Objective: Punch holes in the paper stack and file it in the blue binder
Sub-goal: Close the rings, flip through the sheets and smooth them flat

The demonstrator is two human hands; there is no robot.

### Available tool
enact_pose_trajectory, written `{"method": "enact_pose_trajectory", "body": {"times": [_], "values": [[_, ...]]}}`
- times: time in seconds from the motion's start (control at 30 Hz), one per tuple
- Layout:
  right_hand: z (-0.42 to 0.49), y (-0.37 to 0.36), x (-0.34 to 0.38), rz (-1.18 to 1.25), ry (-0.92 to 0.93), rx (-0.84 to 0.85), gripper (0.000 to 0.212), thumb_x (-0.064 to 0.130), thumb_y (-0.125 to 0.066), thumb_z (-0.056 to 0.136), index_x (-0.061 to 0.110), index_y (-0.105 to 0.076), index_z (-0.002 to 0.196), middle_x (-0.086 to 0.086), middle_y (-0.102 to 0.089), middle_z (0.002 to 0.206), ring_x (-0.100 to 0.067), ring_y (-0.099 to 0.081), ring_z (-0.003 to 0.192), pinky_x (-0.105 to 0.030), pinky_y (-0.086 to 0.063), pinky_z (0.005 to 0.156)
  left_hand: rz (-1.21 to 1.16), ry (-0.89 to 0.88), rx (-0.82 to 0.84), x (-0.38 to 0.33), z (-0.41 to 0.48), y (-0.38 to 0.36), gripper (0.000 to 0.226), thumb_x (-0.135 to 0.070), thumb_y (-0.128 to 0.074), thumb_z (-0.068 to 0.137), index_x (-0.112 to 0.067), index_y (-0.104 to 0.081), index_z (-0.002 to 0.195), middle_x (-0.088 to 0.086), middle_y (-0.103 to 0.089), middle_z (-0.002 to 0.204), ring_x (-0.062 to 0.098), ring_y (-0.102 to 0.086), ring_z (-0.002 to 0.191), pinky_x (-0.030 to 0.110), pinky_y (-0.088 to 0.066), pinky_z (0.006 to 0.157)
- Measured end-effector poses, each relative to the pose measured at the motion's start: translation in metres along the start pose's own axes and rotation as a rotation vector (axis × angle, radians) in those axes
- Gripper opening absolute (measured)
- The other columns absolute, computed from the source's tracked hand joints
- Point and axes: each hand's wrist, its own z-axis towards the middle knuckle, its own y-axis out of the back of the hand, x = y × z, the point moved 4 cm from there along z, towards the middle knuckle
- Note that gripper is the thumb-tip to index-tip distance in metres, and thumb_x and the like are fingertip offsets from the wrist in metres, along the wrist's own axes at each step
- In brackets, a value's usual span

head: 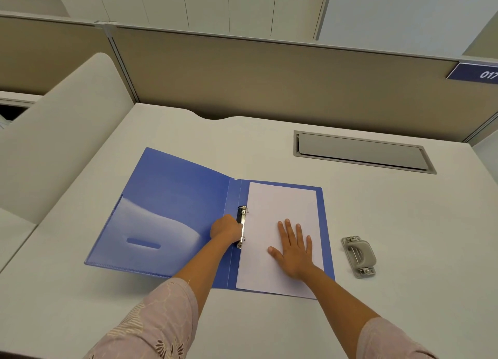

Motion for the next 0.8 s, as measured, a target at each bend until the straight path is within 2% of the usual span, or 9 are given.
{"method": "enact_pose_trajectory", "body": {"times": [0.17,0.27,0.33,0.4,0.47,0.53,0.63,0.73,0.8], "values": [[0.001,-0.001,0.0,-0.002,-0.002,0.014,0.079,0.064,-0.021,0.093,0.029,0.026,0.145,0.004,0.03,0.155,-0.025,0.027,0.143,-0.049,0.016,0.113,-0.025,-0.055,-0.131,-0.008,-0.005,0.004,0.035,-0.037,-0.066,0.087,-0.006,-0.056,0.102,0.009,-0.063,0.1,0.026,-0.061,0.089,0.031,-0.04,0.057],[0.001,-0.001,0.0,-0.002,-0.007,0.011,0.079,0.064,-0.022,0.093,0.029,0.025,0.146,0.005,0.03,0.155,-0.024,0.027,0.143,-0.049,0.016,0.113,-0.031,-0.048,-0.109,-0.009,-0.002,0.004,0.035,-0.034,-0.068,0.086,-0.006,-0.057,0.104,0.012,-0.064,0.103,0.028,-0.062,0.093,0.032,-0.043,0.06],[0.001,-0.001,0.0,0.003,-0.008,0.012,0.079,0.064,-0.022,0.093,0.029,0.025,0.146,0.005,0.03,0.155,-0.024,0.028,0.143,-0.049,0.016,0.113,-0.033,-0.038,-0.077,-0.01,0.001,0.007,0.034,-0.032,-0.067,0.086,-0.006,-0.056,0.105,0.012,-0.065,0.103,0.028,-0.063,0.094,0.03,-0.042,0.057],[0.001,0.0,0.0,0.006,-0.008,0.016,0.079,0.064,-0.023,0.093,0.03,0.025,0.146,0.005,0.03,0.155,-0.024,0.027,0.143,-0.049,0.016,0.113,-0.028,-0.025,-0.035,-0.011,0.004,0.012,0.028,-0.029,-0.066,0.086,-0.008,-0.056,0.102,0.009,-0.065,0.096,0.027,-0.064,0.09,0.026,-0.038,0.05],[0.001,0.0,0.001,0.007,-0.014,0.021,0.079,0.064,-0.023,0.093,0.03,0.025,0.146,0.005,0.03,0.155,-0.024,0.028,0.143,-0.049,0.016,0.113,-0.032,-0.001,0.012,-0.012,0.005,0.014,0.021,-0.025,-0.064,0.085,-0.011,-0.052,0.094,0.004,-0.06,0.079,0.021,-0.061,0.073,0.024,-0.038,0.048],[0.001,0.0,0.001,0.008,-0.017,0.022,0.078,0.063,-0.023,0.093,0.03,0.024,0.146,0.004,0.03,0.156,-0.024,0.028,0.143,-0.049,0.016,0.113,-0.037,0.029,0.04,-0.012,0.007,0.016,0.018,-0.022,-0.063,0.084,-0.011,-0.05,0.09,0.002,-0.053,0.07,0.017,-0.054,0.062,0.024,-0.044,0.054],[0.001,0.001,0.001,0.012,-0.015,0.022,0.078,0.063,-0.023,0.093,0.03,0.023,0.147,0.005,0.03,0.155,-0.024,0.028,0.143,-0.049,0.016,0.113,-0.077,0.06,0.061,-0.01,0.009,0.016,0.016,-0.02,-0.062,0.084,-0.009,-0.052,0.091,0.003,-0.054,0.072,0.021,-0.058,0.072,0.027,-0.052,0.067],[0.001,0.001,0.002,0.016,-0.013,0.02,0.078,0.062,-0.024,0.094,0.03,0.023,0.147,0.004,0.029,0.156,-0.024,0.028,0.143,-0.049,0.016,0.113,-0.14,0.08,0.078,-0.009,0.011,0.015,0.014,-0.017,-0.061,0.084,-0.009,-0.051,0.081,0.006,-0.057,0.076,0.025,-0.06,0.078,0.034,-0.057,0.082],[0.001,0.001,0.002,0.017,-0.013,0.015,0.078,0.062,-0.024,0.094,0.029,0.023,0.147,0.004,0.029,0.156,-0.024,0.027,0.143,-0.049,0.016,0.113,-0.177,0.088,0.078,-0.008,0.011,0.015,0.014,-0.016,-0.063,0.084,-0.008,-0.052,0.08,0.009,-0.061,0.082,0.026,-0.062,0.08,0.036,-0.058,0.083]]}}
